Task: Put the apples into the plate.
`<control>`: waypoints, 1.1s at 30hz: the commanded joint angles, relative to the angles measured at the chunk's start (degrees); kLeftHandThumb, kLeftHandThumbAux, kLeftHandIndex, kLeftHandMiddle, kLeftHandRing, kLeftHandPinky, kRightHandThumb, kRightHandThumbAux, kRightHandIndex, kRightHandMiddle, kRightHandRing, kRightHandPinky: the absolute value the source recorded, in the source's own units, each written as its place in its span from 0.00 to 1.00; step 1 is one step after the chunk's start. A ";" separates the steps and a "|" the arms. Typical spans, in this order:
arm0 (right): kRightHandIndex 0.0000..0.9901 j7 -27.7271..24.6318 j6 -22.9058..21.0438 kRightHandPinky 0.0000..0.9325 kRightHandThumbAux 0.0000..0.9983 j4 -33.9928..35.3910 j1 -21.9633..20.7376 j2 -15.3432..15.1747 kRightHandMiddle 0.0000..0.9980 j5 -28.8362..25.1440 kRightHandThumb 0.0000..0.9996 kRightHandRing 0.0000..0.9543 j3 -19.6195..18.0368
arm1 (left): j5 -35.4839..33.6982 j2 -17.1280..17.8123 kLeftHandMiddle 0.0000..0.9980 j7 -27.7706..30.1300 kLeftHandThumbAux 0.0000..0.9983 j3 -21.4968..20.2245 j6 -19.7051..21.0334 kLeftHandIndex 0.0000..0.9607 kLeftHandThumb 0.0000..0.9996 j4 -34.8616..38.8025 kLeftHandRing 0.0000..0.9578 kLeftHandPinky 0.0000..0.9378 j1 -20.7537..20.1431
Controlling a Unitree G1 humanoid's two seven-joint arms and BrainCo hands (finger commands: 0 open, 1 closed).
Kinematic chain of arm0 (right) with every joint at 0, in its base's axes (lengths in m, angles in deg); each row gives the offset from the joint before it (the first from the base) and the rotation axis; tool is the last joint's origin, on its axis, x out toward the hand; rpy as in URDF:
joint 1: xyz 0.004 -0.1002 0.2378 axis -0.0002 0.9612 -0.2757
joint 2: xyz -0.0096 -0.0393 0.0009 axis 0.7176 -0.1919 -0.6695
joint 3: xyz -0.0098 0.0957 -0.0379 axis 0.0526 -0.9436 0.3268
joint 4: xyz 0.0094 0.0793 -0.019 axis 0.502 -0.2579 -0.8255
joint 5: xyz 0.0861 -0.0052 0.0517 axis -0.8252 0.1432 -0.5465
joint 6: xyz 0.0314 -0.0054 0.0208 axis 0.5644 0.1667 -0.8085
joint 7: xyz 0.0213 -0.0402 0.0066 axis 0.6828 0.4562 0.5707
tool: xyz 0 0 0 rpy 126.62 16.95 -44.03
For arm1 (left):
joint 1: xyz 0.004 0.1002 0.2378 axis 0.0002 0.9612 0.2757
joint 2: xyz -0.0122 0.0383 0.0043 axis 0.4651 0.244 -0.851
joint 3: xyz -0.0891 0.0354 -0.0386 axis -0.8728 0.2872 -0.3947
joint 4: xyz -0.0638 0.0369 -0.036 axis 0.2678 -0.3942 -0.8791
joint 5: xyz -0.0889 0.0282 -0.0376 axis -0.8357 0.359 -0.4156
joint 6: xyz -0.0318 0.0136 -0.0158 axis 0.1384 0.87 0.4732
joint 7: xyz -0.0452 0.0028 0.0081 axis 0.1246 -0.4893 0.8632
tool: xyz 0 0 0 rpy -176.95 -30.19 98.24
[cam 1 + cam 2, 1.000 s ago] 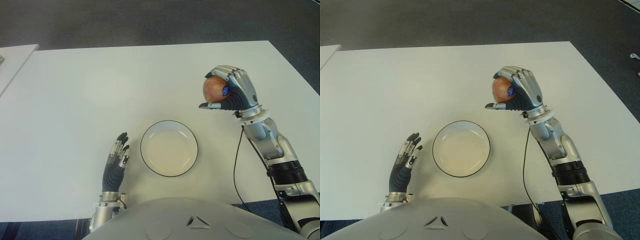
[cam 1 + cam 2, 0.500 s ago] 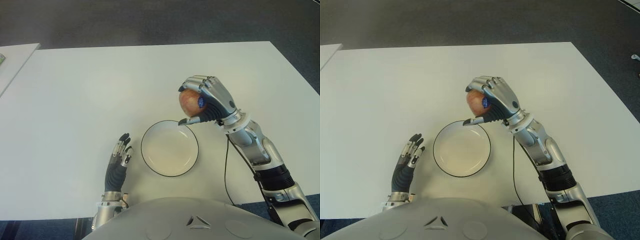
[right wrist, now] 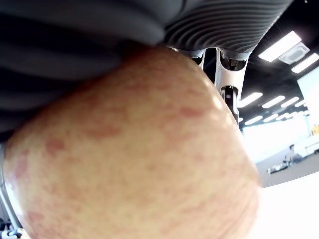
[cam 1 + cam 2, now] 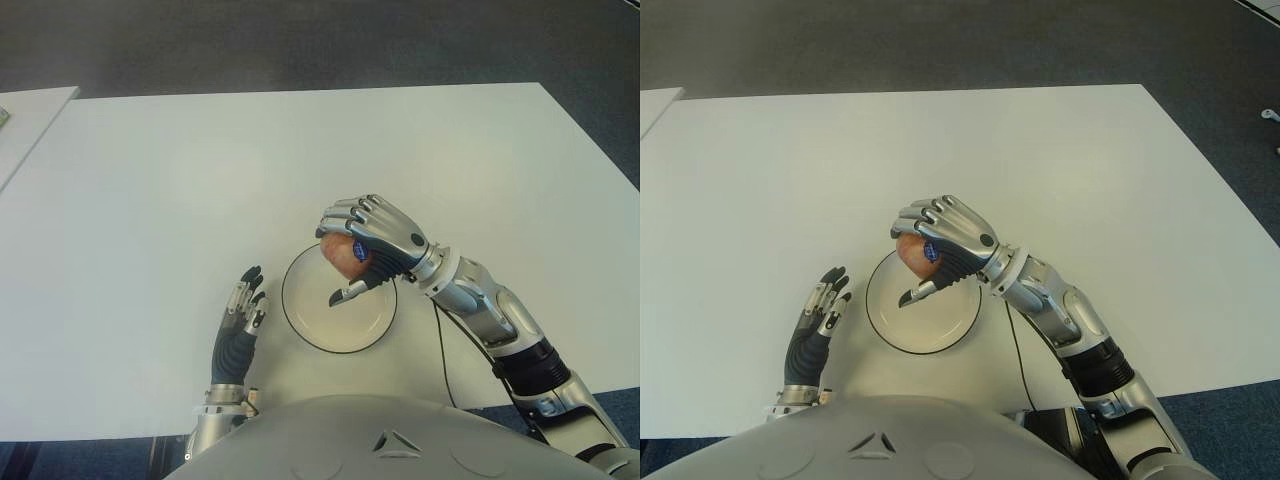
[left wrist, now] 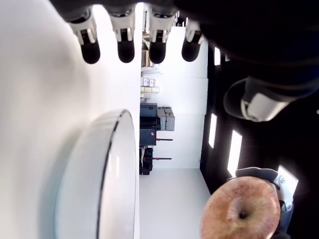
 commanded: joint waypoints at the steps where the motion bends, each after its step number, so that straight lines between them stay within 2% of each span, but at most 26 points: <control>1: 0.85 0.86 1.60 0.94 0.72 -1.69 0.28 -0.33 0.88 1.69 0.79 0.91 0.15 | -0.44 -0.62 0.00 -0.68 0.40 0.69 2.01 0.00 0.00 0.65 0.00 0.00 0.82; 14: 0.86 5.15 3.15 0.94 0.72 -5.79 0.74 -0.33 0.88 5.52 0.78 0.91 -0.23 | 0.65 -0.91 0.00 -1.50 0.41 0.81 1.46 0.00 0.00 0.83 0.00 0.00 1.03; 28: 0.86 6.23 2.77 0.95 0.73 -6.67 1.41 0.51 0.88 4.62 0.79 0.91 -0.59 | -1.05 -0.92 0.00 -0.99 0.40 0.95 3.07 0.00 0.00 1.37 0.00 0.00 0.86; 33: 0.85 6.53 3.27 0.94 0.73 -7.25 1.32 0.49 0.87 4.35 0.78 0.91 -0.54 | 0.77 -0.95 0.00 -1.72 0.40 1.45 2.73 0.00 0.00 2.76 0.00 0.00 1.77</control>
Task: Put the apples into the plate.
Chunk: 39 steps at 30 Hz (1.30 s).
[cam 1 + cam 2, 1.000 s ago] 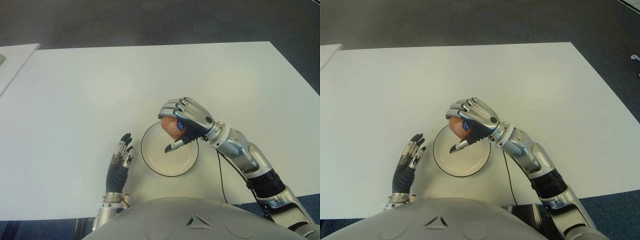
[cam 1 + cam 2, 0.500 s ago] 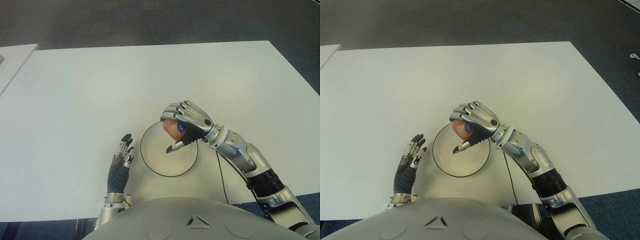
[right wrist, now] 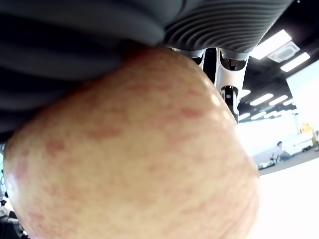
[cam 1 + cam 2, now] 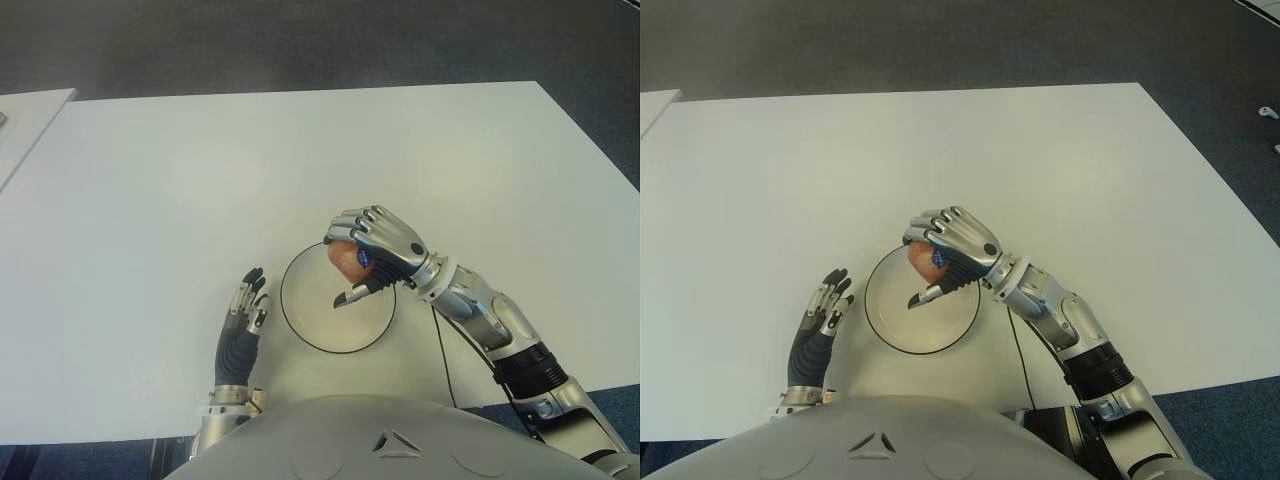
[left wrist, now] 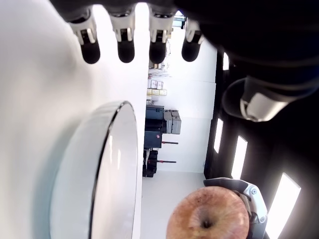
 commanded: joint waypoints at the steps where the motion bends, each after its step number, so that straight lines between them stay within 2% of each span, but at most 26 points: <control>1: 0.84 1.19 0.94 0.92 0.73 -0.96 -0.50 0.19 0.87 -0.39 0.77 0.90 -0.32 | 2.03 -0.05 0.00 -1.23 0.40 0.63 0.61 0.00 0.00 2.16 0.00 0.00 1.29; 2: 0.70 1.31 1.03 0.84 0.72 -1.13 -0.66 0.15 0.80 -0.24 0.75 0.83 -0.28 | 2.43 -0.11 0.00 -1.42 0.40 0.64 0.71 0.00 0.00 2.49 0.00 0.00 1.38; 3: 0.64 -0.47 0.48 0.81 0.72 -0.25 -0.57 -0.69 0.78 -0.01 0.74 0.80 -0.16 | 2.57 -0.16 0.00 -1.57 0.40 0.30 0.56 0.00 0.00 1.92 0.00 0.00 0.89; 4: 0.41 -1.69 0.12 0.52 0.57 0.36 -0.43 -1.33 0.50 0.20 0.58 0.51 -0.06 | 2.68 -0.20 0.00 -1.72 0.40 0.08 0.36 0.00 0.00 1.35 0.00 0.00 0.53; 5: 0.26 -4.15 -0.49 0.34 0.48 1.55 -0.37 -2.35 0.32 0.17 0.47 0.33 0.13 | 2.55 -0.18 0.00 -1.69 0.40 -0.03 0.33 0.00 0.00 1.04 0.00 0.00 0.38; 8: 0.09 -6.98 -0.63 0.11 0.30 2.48 -0.49 -3.73 0.10 0.22 0.32 0.11 0.21 | 2.28 -0.09 0.00 -1.57 0.40 -0.04 0.58 0.00 0.00 0.93 0.00 0.00 0.23; 10: 0.04 -6.83 0.62 0.06 0.25 1.83 -1.15 -4.49 0.05 0.88 0.26 0.05 0.21 | 2.39 0.13 0.00 -1.33 0.40 0.07 0.43 0.00 0.00 0.71 0.00 0.00 0.02; 16: 0.00 -5.17 2.47 0.01 0.19 0.16 -2.43 -5.06 0.01 1.89 0.20 0.01 0.35 | 2.78 0.25 0.00 -1.43 0.38 -0.17 -0.69 0.00 0.00 -1.41 0.00 0.00 -1.15; 26: 0.00 -5.00 5.26 0.00 0.18 -2.60 -3.57 -5.12 0.00 -0.52 0.20 0.00 0.04 | 0.47 -0.74 0.00 -1.18 0.39 0.43 0.71 0.00 0.00 -1.35 0.00 0.00 -1.49; 30: 0.00 -5.39 5.27 0.00 0.17 -2.70 -3.55 -5.11 0.00 -0.92 0.20 0.00 -0.13 | 0.94 -0.80 0.00 -1.39 0.39 0.29 -0.15 0.00 0.00 -2.48 0.00 0.00 -1.81; 33: 0.00 -5.79 4.84 0.00 0.17 -2.42 -3.57 -5.28 0.00 -0.74 0.20 0.00 -0.24 | 2.18 -0.69 0.00 -1.87 0.39 -0.04 -1.35 0.00 0.00 -3.36 0.00 0.00 -2.17; 39: 0.00 -7.24 3.78 0.00 0.16 -1.84 -3.54 -5.59 0.00 -0.48 0.20 0.00 -0.34 | 4.75 -0.41 0.00 -2.87 0.38 -0.81 -6.44 0.00 0.00 -6.91 0.00 0.00 -3.75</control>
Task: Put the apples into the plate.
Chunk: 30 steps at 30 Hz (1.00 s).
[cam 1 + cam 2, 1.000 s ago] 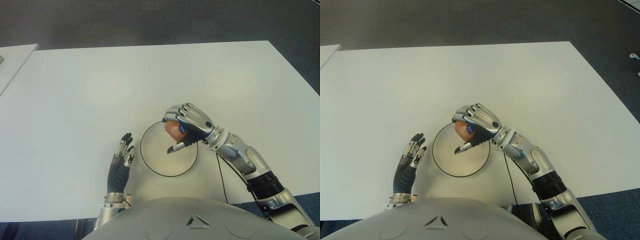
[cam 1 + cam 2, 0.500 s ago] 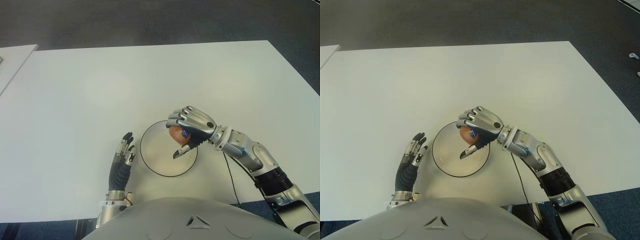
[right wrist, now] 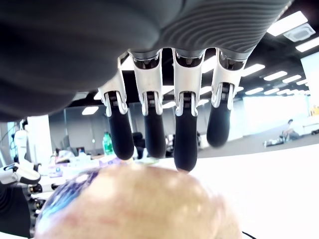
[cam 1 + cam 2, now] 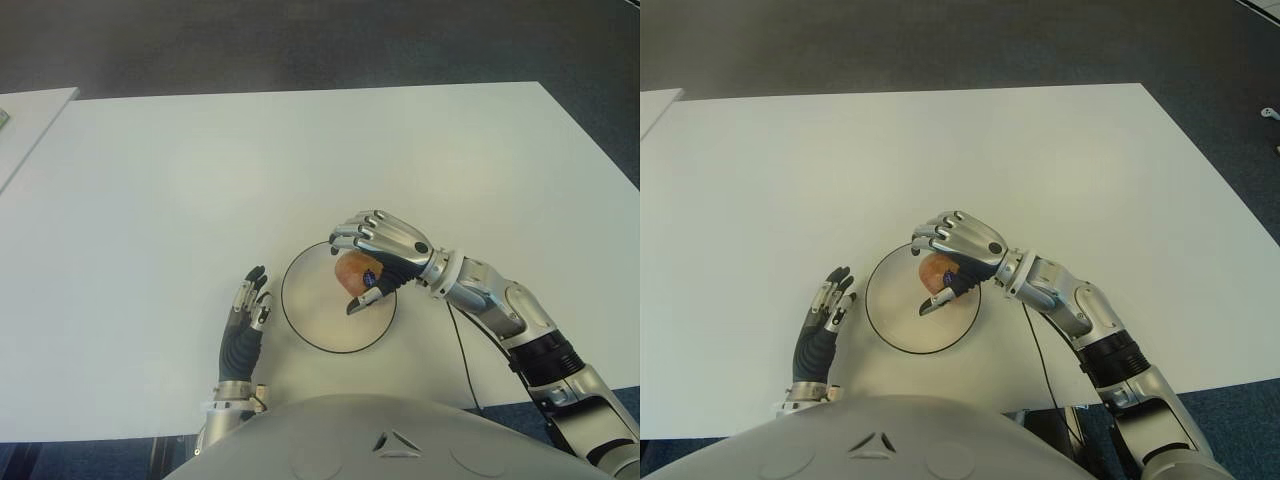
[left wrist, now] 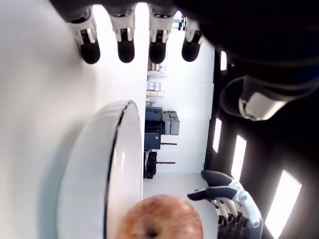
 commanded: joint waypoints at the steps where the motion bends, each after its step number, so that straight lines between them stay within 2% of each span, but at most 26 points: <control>1: 0.00 -1.74 -1.07 0.00 0.16 0.30 -0.47 -0.48 0.00 -0.16 0.20 0.00 -0.29 | 2.01 0.24 0.00 -1.34 0.38 -0.62 -3.72 0.00 0.00 -2.84 0.00 0.00 -1.21; 9: 0.00 -3.81 -1.93 0.00 0.19 0.48 -0.32 -0.66 0.00 -1.24 0.21 0.00 -0.51 | 3.70 0.43 0.00 -2.30 0.37 -0.97 -7.60 0.00 0.00 -6.23 0.00 0.00 -2.61; 20: 0.00 -5.29 -2.95 0.00 0.20 0.47 -0.36 -0.26 0.00 -1.81 0.21 0.00 -0.66 | 3.16 0.75 0.00 -1.78 0.38 -0.79 -7.42 0.00 0.00 -6.87 0.00 0.00 -2.70; 30: 0.00 -4.14 -3.12 0.00 0.20 0.01 -0.21 0.10 0.00 -1.55 0.20 0.00 -1.01 | 3.57 1.00 0.00 -1.84 0.38 -0.78 -8.15 0.00 0.00 -7.62 0.00 0.00 -2.99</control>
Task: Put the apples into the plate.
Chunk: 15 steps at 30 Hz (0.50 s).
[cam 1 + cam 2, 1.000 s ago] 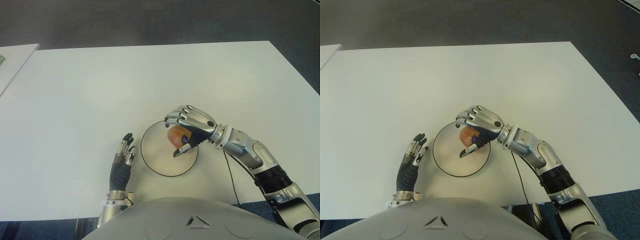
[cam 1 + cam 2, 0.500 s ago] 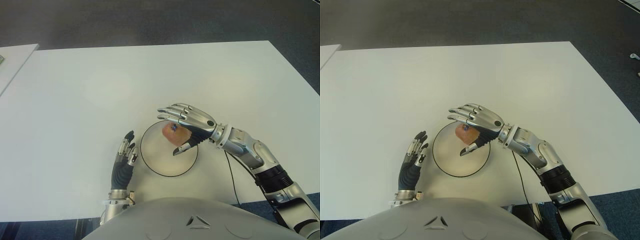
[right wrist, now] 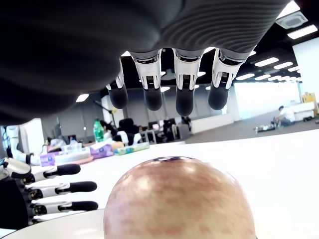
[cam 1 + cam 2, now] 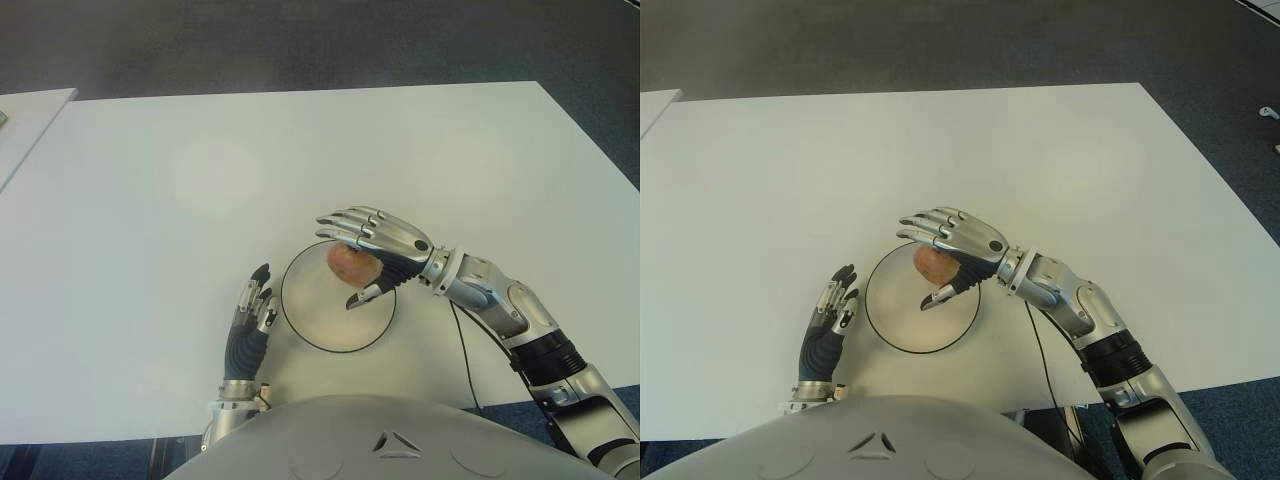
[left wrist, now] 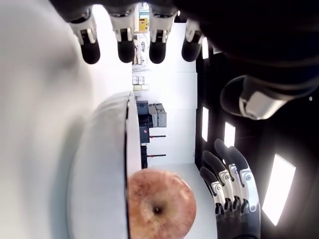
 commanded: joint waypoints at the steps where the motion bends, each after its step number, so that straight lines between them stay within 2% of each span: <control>1: 0.00 -0.50 -0.79 0.00 0.20 -0.35 -0.70 -0.25 0.00 -1.51 0.20 0.00 -1.04 | 0.17 0.44 0.00 -0.23 0.38 -0.13 -0.24 0.00 0.00 -0.87 0.00 0.00 -0.28; 3: 0.00 -1.49 -0.72 0.00 0.20 -0.33 -1.33 -0.79 0.00 -3.25 0.20 0.00 -1.84 | 0.21 0.41 0.00 -0.23 0.38 -0.01 -0.18 0.00 0.00 -0.88 0.00 0.00 -0.20; 6: 0.00 -7.34 -3.78 0.00 0.20 -0.04 -3.27 -1.41 0.00 -13.12 0.21 0.00 -4.30 | -0.13 0.41 0.00 -0.01 0.38 0.12 0.34 0.00 0.00 -0.75 0.00 0.00 -0.14; 7: 0.00 -10.35 -6.28 0.00 0.19 -0.55 -3.34 -1.69 0.00 -19.68 0.21 0.00 -6.02 | -0.34 0.40 0.00 0.13 0.38 0.25 0.66 0.00 0.00 -0.62 0.00 0.00 0.03; 8: 0.00 -12.31 -7.97 0.00 0.19 -0.93 -3.24 -1.87 0.00 -23.98 0.21 0.00 -7.17 | -0.46 0.38 0.00 0.20 0.38 0.36 0.86 0.00 0.00 -0.53 0.00 0.00 0.16; 10: 0.00 -14.62 -11.80 0.00 0.18 -0.92 -2.50 -0.96 0.00 -30.58 0.21 0.00 -9.02 | -0.67 0.37 0.00 0.30 0.38 0.48 1.19 0.00 0.00 -0.36 0.00 0.00 0.32; 13: 0.00 -13.66 -17.80 0.00 0.18 -4.58 -0.95 4.18 0.00 -39.86 0.19 0.00 -12.96 | -0.69 0.38 0.00 0.22 0.38 0.58 1.14 0.00 0.00 -0.03 0.00 0.00 0.89; 15: 0.00 -13.67 -19.44 0.00 0.19 -6.38 -0.57 5.39 0.00 -43.91 0.18 0.00 -14.94 | -0.81 0.52 0.00 0.28 0.38 0.56 1.23 0.00 0.00 0.32 0.00 0.00 1.25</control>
